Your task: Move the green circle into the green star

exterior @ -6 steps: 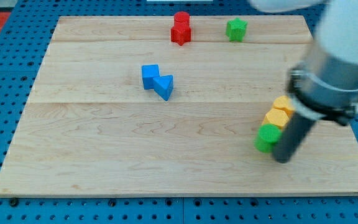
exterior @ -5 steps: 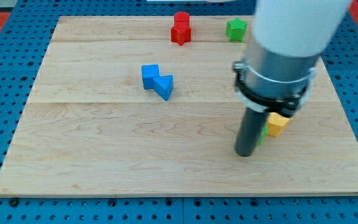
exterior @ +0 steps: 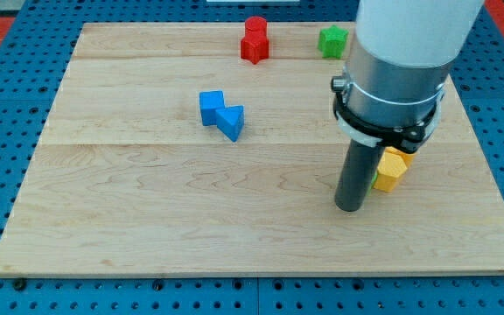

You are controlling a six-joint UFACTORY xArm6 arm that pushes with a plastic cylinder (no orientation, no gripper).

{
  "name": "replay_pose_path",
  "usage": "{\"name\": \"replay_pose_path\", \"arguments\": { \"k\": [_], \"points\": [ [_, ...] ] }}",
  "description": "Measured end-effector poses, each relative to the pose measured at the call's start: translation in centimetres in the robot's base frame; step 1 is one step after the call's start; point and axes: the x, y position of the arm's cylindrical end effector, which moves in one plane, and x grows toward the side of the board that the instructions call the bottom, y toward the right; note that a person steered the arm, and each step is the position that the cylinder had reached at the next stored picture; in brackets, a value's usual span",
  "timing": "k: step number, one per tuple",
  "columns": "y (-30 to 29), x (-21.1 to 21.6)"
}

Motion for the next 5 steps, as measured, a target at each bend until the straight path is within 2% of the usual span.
{"name": "replay_pose_path", "arguments": {
  "k": [1,2,3,4,5],
  "points": [
    [0.6,2.3],
    [1.7,0.5],
    [-1.8,-2.2],
    [0.5,-6.3],
    [-3.4,-6.2]
  ]
}}
